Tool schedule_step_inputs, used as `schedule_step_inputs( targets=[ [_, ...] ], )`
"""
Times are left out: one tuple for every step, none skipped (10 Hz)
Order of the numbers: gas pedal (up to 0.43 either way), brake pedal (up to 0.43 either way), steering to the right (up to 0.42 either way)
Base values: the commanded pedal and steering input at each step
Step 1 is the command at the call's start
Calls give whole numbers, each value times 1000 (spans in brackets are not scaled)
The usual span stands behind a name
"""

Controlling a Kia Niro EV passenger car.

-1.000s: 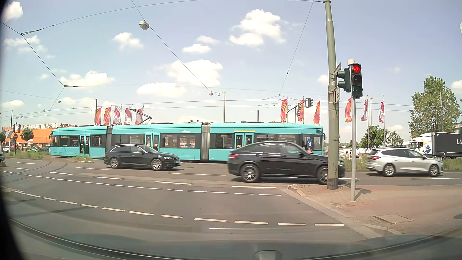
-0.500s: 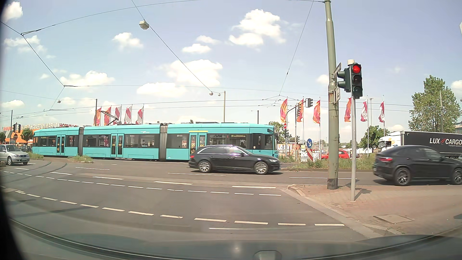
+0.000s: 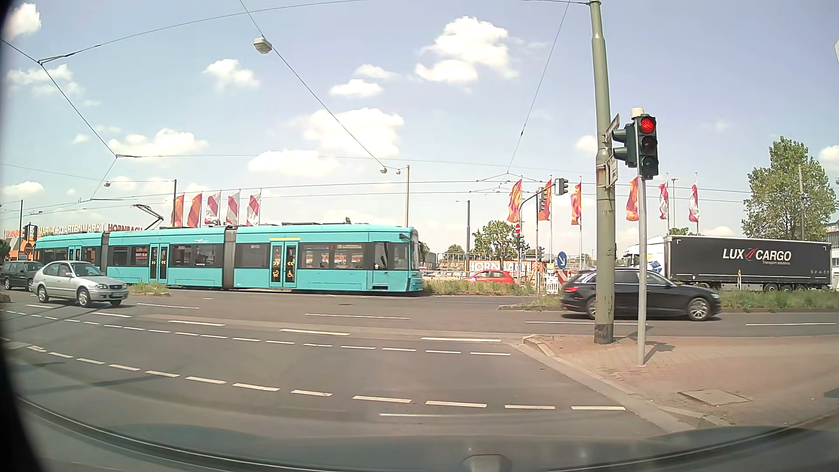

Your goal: Follow the waypoints while adhering to traffic rules and regulations

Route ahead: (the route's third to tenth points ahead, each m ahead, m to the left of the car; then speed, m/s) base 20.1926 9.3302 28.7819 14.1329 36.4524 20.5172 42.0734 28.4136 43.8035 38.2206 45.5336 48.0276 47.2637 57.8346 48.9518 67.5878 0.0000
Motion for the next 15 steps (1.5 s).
schedule_step_inputs(
  targets=[
    [0,348,-49],
    [0,348,-48],
    [0,348,-49],
    [0,348,-48],
    [0,348,-48],
    [0,348,-48],
    [0,348,-48],
    [0,348,-48],
    [0,348,-48],
    [0,348,-48],
    [0,348,-49],
    [0,348,-49],
    [0,348,-48],
    [0,348,-49],
    [0,348,-48]
  ],
)
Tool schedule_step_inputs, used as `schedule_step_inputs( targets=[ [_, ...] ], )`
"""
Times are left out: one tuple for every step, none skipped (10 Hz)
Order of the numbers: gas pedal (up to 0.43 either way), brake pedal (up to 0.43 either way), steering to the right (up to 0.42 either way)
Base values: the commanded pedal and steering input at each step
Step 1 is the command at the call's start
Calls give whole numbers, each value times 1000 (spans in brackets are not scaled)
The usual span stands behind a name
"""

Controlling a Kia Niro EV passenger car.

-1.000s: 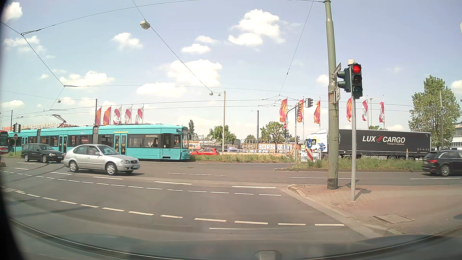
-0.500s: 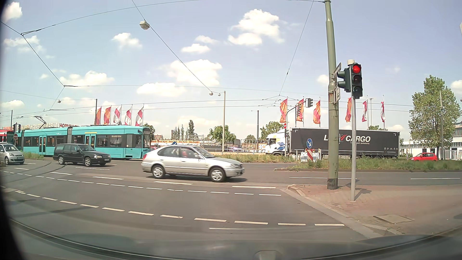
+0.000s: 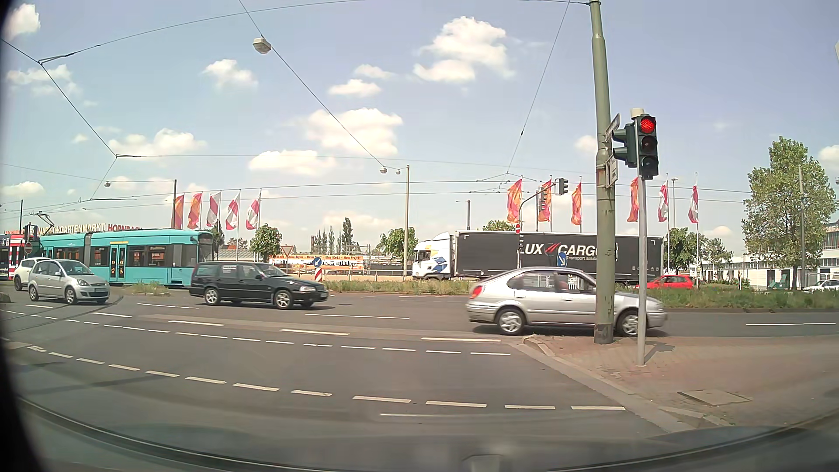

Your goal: Follow the waypoints while adhering to traffic rules and regulations

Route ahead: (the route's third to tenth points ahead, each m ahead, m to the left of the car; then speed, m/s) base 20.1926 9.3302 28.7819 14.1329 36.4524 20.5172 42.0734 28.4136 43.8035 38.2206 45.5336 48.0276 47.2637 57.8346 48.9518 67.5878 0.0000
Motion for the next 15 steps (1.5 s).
schedule_step_inputs(
  targets=[
    [0,348,-48],
    [0,348,-48],
    [0,348,-48],
    [0,348,-48],
    [0,348,-48],
    [0,348,-48],
    [0,348,-48],
    [0,348,-48],
    [0,348,-48],
    [0,348,-48],
    [0,348,-48],
    [0,348,-48],
    [0,348,-48],
    [0,348,-48],
    [0,348,-49]
  ],
)
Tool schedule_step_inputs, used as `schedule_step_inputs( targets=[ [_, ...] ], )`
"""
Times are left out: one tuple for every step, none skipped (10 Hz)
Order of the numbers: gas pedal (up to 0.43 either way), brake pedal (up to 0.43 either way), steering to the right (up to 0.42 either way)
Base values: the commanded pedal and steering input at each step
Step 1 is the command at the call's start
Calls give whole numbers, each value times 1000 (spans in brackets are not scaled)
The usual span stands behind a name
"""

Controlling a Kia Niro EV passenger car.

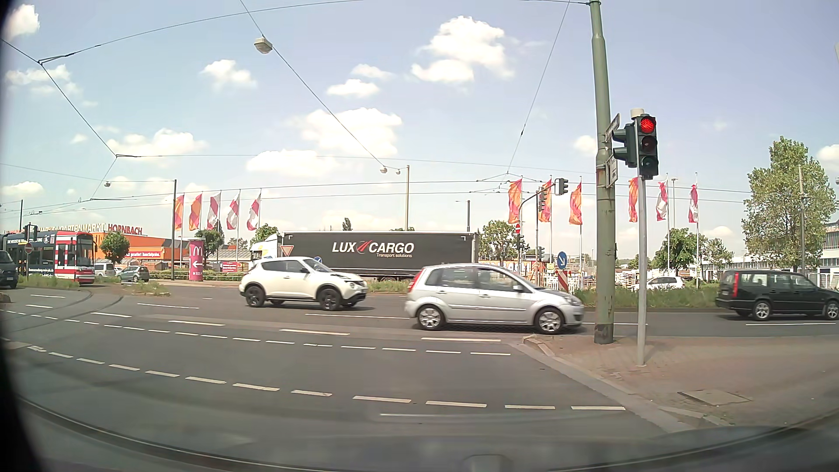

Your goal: Follow the waypoints while adhering to traffic rules and regulations

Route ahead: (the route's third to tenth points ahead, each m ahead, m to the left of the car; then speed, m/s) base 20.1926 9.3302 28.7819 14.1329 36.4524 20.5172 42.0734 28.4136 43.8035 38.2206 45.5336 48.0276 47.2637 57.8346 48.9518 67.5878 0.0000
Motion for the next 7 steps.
schedule_step_inputs(
  targets=[
    [0,348,-48],
    [0,348,-49],
    [0,348,-48],
    [0,348,-49],
    [0,348,-48],
    [0,348,-48],
    [0,348,-48]
  ],
)
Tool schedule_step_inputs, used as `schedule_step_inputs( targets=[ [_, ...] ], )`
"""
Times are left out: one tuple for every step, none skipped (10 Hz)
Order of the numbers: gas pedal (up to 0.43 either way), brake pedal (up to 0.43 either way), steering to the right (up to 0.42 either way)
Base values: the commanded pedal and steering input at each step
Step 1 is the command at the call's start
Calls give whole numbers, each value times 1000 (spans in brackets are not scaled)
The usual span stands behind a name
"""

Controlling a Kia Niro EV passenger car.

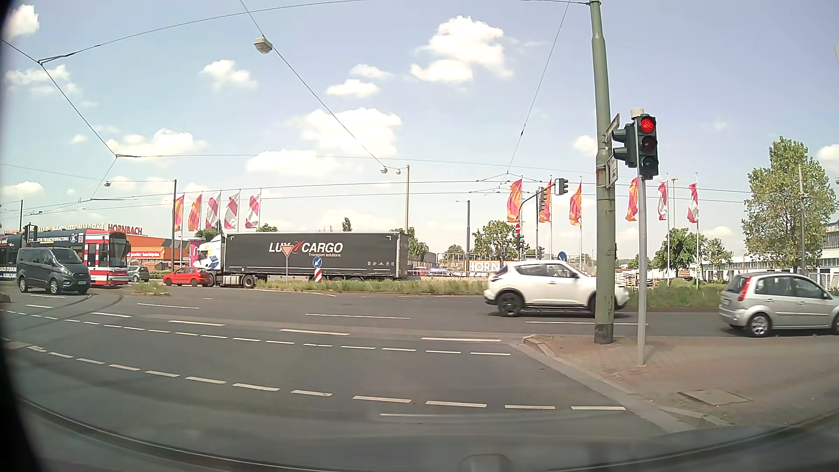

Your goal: Follow the waypoints while adhering to traffic rules and regulations

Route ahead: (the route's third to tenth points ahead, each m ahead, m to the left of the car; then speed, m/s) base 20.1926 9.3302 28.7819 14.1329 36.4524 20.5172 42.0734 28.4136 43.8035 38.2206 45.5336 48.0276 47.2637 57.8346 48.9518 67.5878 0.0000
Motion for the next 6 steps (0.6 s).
schedule_step_inputs(
  targets=[
    [0,348,-48],
    [0,348,-49],
    [0,348,-48],
    [0,348,-49],
    [0,348,-48],
    [0,354,-49]
  ],
)
